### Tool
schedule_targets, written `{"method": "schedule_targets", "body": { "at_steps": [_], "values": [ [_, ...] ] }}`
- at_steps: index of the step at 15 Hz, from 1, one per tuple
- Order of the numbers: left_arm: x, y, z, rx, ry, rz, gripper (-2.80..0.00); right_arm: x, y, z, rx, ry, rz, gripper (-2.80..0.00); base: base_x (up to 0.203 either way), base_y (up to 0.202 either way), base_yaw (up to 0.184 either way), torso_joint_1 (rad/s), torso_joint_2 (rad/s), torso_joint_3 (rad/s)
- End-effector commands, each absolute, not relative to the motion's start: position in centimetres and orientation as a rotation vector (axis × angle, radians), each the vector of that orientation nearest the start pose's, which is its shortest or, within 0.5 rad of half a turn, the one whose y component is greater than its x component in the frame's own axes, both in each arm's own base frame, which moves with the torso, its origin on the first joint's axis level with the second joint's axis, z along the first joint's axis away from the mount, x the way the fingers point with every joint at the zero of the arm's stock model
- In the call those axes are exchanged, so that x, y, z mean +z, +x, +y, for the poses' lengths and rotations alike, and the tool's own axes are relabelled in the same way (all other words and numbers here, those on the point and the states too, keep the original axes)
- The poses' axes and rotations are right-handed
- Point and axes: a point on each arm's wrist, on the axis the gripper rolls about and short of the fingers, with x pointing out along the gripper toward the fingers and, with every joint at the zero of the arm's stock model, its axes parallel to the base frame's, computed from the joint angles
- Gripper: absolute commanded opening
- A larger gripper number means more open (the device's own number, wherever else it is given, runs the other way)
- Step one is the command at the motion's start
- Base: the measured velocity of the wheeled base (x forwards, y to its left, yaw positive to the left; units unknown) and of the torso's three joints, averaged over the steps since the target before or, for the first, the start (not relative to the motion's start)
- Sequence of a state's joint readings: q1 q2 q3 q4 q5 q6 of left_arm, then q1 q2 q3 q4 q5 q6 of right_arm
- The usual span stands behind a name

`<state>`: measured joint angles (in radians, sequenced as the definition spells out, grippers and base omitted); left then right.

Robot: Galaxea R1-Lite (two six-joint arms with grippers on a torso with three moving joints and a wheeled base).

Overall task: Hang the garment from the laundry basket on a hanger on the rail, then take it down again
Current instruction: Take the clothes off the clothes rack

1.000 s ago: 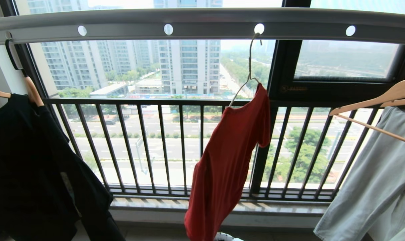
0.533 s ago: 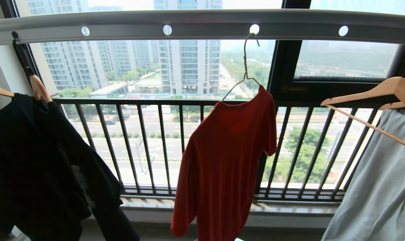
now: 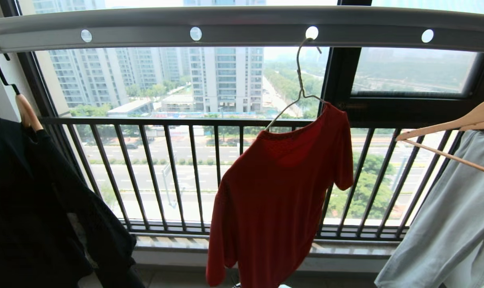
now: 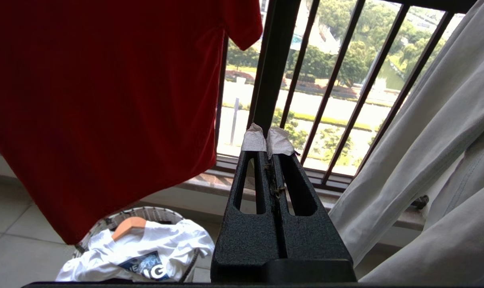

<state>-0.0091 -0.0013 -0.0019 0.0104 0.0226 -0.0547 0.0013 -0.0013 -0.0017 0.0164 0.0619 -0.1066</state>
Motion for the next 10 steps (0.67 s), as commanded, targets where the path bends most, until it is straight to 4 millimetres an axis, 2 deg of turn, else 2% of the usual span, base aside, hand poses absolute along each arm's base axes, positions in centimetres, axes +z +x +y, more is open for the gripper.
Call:
{"method": "schedule_targets", "body": {
  "at_steps": [1, 10],
  "values": [
    [7.48, -2.29, 0.07, 0.014, -0.055, 0.009, -2.80, 7.42, -2.30, 0.14, 0.065, -0.107, 0.012, -2.80, 0.000, 0.000, 0.000, 0.000, 0.00, 0.000],
    [7.50, -2.30, 0.07, 0.014, -0.055, 0.008, -2.80, 7.42, -2.30, 0.14, 0.065, -0.107, 0.012, -2.80, 0.000, 0.000, 0.000, 0.000, 0.00, 0.000]
  ]
}}
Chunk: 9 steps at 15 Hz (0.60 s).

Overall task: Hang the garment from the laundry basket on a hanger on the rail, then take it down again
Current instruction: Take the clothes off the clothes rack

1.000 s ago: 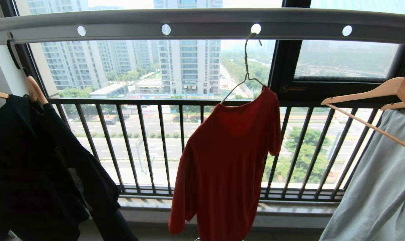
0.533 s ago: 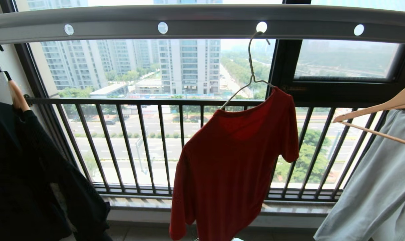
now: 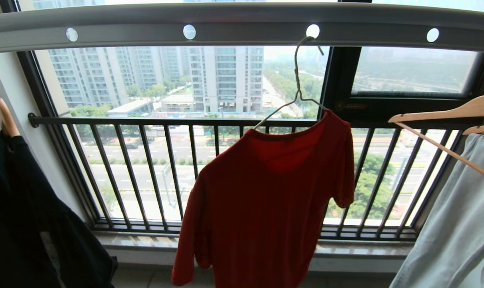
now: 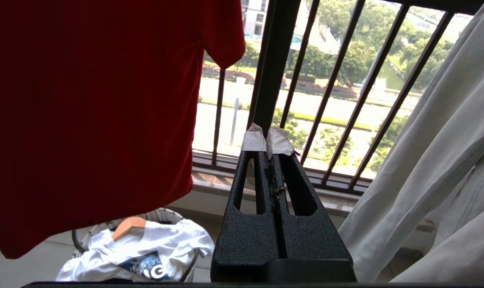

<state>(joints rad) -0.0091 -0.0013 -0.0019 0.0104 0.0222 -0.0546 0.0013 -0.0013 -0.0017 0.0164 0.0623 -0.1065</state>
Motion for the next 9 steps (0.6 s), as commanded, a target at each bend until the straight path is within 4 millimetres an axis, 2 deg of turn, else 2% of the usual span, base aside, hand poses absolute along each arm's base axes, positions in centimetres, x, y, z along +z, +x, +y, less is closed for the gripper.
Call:
{"method": "schedule_targets", "body": {
  "at_steps": [1, 9],
  "values": [
    [7.52, -2.31, 0.07, 0.014, -0.055, 0.006, -2.80, 7.42, -2.30, 0.14, 0.065, -0.107, 0.012, -2.80, 0.000, 0.000, 0.000, 0.000, 0.00, 0.000],
    [7.51, -2.30, 0.07, 0.014, -0.055, 0.008, -2.80, 7.42, -2.30, 0.14, 0.065, -0.107, 0.012, -2.80, 0.000, 0.000, 0.000, 0.000, 0.00, 0.000]
  ]
}}
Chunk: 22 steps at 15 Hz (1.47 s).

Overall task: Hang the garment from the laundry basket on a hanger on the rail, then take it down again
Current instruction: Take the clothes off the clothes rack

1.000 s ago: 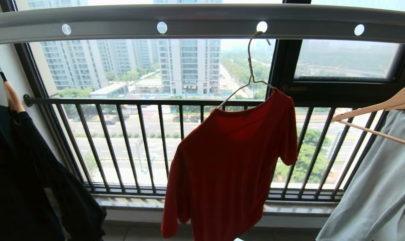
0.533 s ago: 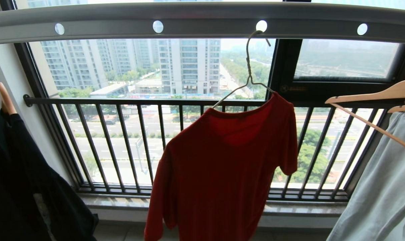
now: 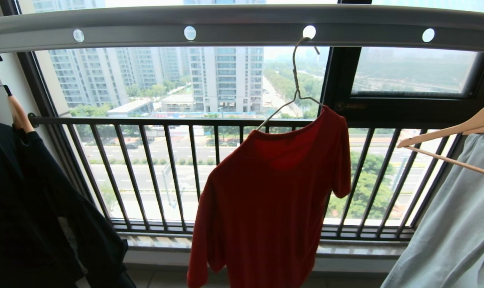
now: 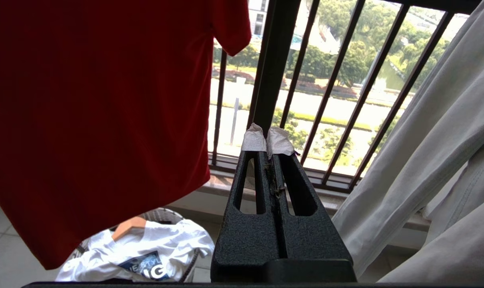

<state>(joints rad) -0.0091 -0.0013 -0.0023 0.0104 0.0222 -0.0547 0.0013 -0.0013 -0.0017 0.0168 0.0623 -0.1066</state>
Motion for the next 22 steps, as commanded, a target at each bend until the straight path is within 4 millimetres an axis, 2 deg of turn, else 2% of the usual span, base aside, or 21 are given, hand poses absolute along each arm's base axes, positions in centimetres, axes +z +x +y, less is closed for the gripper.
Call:
{"method": "schedule_targets", "body": {
  "at_steps": [1, 22],
  "values": [
    [7.52, -2.30, 0.07, 0.014, -0.055, 0.007, -2.80, 7.42, -2.30, 0.14, 0.065, -0.107, 0.012, -2.80, 0.000, 0.000, 0.000, 0.000, 0.00, 0.000],
    [7.51, -2.30, 0.07, 0.014, -0.055, 0.008, -2.80, 7.42, -2.30, 0.14, 0.065, -0.107, 0.012, -2.80, 0.000, 0.000, 0.000, 0.000, 0.00, 0.000]
  ]
}}
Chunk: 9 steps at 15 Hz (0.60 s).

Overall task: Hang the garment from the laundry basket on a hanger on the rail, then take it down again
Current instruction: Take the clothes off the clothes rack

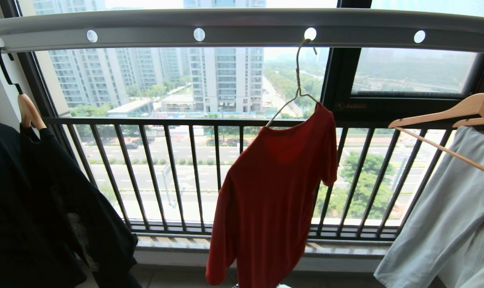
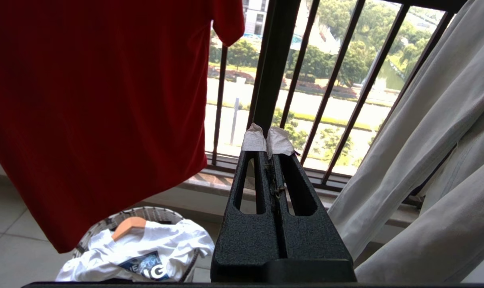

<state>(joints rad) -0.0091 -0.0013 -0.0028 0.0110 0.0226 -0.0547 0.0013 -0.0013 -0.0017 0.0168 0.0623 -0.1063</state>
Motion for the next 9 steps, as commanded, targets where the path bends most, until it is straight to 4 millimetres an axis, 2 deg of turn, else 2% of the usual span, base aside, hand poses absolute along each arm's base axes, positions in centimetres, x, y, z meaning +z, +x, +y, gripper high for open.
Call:
{"method": "schedule_targets", "body": {
  "at_steps": [1, 9],
  "values": [
    [7.52, -2.30, 0.07, 0.014, -0.055, 0.007, -2.80, 7.42, -2.30, 0.14, 0.065, -0.107, 0.012, -2.80, 0.000, 0.000, 0.000, 0.000, 0.00, 0.000],
    [7.48, -2.29, 0.07, 0.014, -0.055, 0.009, -2.80, 7.45, -2.29, 0.09, 0.045, -0.064, 0.011, -2.80, 0.000, 0.000, 0.000, 0.000, 0.00, 0.000]
  ]
}}
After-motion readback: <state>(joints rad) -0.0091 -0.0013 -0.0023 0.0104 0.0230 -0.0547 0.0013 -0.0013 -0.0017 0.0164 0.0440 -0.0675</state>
